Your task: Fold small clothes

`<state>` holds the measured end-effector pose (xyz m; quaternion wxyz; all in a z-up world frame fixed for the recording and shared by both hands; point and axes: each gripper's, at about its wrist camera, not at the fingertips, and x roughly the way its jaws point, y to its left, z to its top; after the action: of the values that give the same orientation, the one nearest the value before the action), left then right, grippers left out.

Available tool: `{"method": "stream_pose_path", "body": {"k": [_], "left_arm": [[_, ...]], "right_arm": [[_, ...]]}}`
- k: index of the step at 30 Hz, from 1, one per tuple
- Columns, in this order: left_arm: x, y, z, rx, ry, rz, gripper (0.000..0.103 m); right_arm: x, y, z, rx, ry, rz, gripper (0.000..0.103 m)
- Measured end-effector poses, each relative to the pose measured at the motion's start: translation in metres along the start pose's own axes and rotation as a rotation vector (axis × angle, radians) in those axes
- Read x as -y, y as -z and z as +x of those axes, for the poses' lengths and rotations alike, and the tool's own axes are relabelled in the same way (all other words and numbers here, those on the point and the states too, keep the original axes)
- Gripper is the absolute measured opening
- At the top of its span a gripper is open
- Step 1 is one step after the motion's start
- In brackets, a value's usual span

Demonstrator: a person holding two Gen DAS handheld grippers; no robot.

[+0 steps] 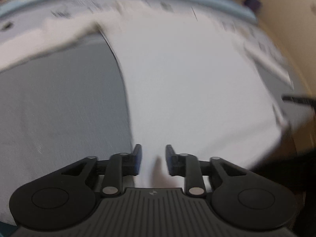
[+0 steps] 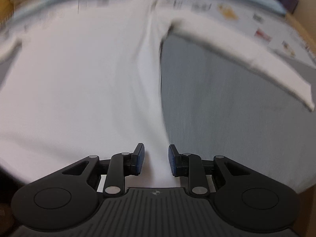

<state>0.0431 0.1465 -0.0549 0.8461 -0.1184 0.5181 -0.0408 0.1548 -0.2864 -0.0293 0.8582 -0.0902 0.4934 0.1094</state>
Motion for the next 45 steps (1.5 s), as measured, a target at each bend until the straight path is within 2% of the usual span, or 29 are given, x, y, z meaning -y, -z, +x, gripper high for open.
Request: {"method": "stream_pose_path", "body": {"k": [3, 4, 5, 8, 11, 14, 16, 19, 21, 22, 23, 24, 27, 30, 32, 36, 39, 40, 41, 42, 43, 45], "left_arm": [[-0.006, -0.009, -0.017, 0.138, -0.069, -0.096, 0.049], [-0.008, -0.013, -0.021, 0.179, -0.108, -0.126, 0.059], [-0.010, -0.019, -0.027, 0.205, -0.138, -0.142, 0.066], [-0.009, -0.044, -0.045, 0.298, -0.200, -0.137, 0.076], [-0.006, -0.082, -0.062, 0.422, -0.266, -0.121, 0.086], [-0.020, -0.133, -0.062, 0.527, -0.352, -0.124, 0.095], [-0.034, -0.150, -0.062, 0.579, -0.421, -0.143, 0.097], [-0.069, -0.164, -0.037, 0.567, -0.524, -0.199, 0.097], [-0.096, -0.158, -0.012, 0.495, -0.607, -0.253, 0.097], [-0.112, -0.155, 0.003, 0.427, -0.626, -0.286, 0.097], [-0.129, -0.156, 0.016, 0.324, -0.627, -0.330, 0.093], [-0.146, -0.157, 0.021, 0.277, -0.622, -0.385, 0.090], [-0.193, -0.148, 0.018, 0.289, -0.575, -0.551, 0.090], [-0.238, -0.137, 0.011, 0.299, -0.563, -0.665, 0.090], [-0.265, -0.131, 0.007, 0.322, -0.563, -0.719, 0.084], [-0.319, -0.114, 0.002, 0.366, -0.541, -0.901, 0.070], [-0.343, -0.099, 0.003, 0.380, -0.528, -1.002, 0.056], [-0.346, -0.099, 0.002, 0.390, -0.533, -1.002, 0.052], [-0.345, -0.100, 0.001, 0.393, -0.543, -0.991, 0.043], [-0.347, -0.101, 0.001, 0.392, -0.549, -0.981, 0.032], [-0.348, -0.102, 0.001, 0.387, -0.542, -0.972, 0.004], [-0.349, -0.103, -0.001, 0.396, -0.558, -0.984, 0.002]], "right_arm": [[0.003, -0.014, -0.022, 0.182, -0.026, 0.080, 0.028], [0.002, -0.018, -0.028, 0.236, -0.020, 0.096, 0.028], [0.001, -0.022, -0.033, 0.287, -0.017, 0.112, 0.028], [0.008, -0.038, -0.034, 0.388, -0.043, 0.157, 0.030], [-0.001, -0.053, -0.027, 0.438, -0.042, 0.145, 0.033], [-0.019, -0.063, -0.019, 0.457, -0.005, 0.086, 0.033], [-0.027, -0.068, -0.013, 0.456, 0.006, 0.065, 0.033], [-0.040, -0.076, -0.013, 0.450, -0.009, 0.064, 0.035], [-0.048, -0.081, -0.008, 0.429, -0.018, 0.065, 0.038], [-0.051, -0.084, -0.005, 0.414, -0.017, 0.063, 0.039], [-0.055, -0.086, -0.003, 0.404, -0.015, 0.057, 0.039], [-0.059, -0.088, 0.000, 0.392, -0.013, 0.047, 0.040], [-0.070, -0.097, 0.008, 0.371, 0.007, 0.018, 0.040], [-0.080, -0.111, 0.015, 0.322, 0.039, 0.008, 0.040], [-0.090, -0.131, 0.013, 0.294, 0.038, 0.003, 0.039], [-0.126, -0.180, 0.011, 0.362, 0.016, -0.104, 0.039], [-0.148, -0.202, 0.024, 0.426, -0.043, -0.159, 0.039], [-0.154, -0.205, 0.032, 0.426, -0.056, -0.163, 0.038], [-0.158, -0.204, 0.042, 0.417, -0.070, -0.156, 0.035], [-0.160, -0.200, 0.051, 0.405, -0.085, -0.142, 0.022], [-0.160, -0.196, 0.060, 0.374, -0.097, -0.131, 0.010], [-0.164, -0.195, 0.081, 0.265, -0.082, -0.111, 0.007]]}}
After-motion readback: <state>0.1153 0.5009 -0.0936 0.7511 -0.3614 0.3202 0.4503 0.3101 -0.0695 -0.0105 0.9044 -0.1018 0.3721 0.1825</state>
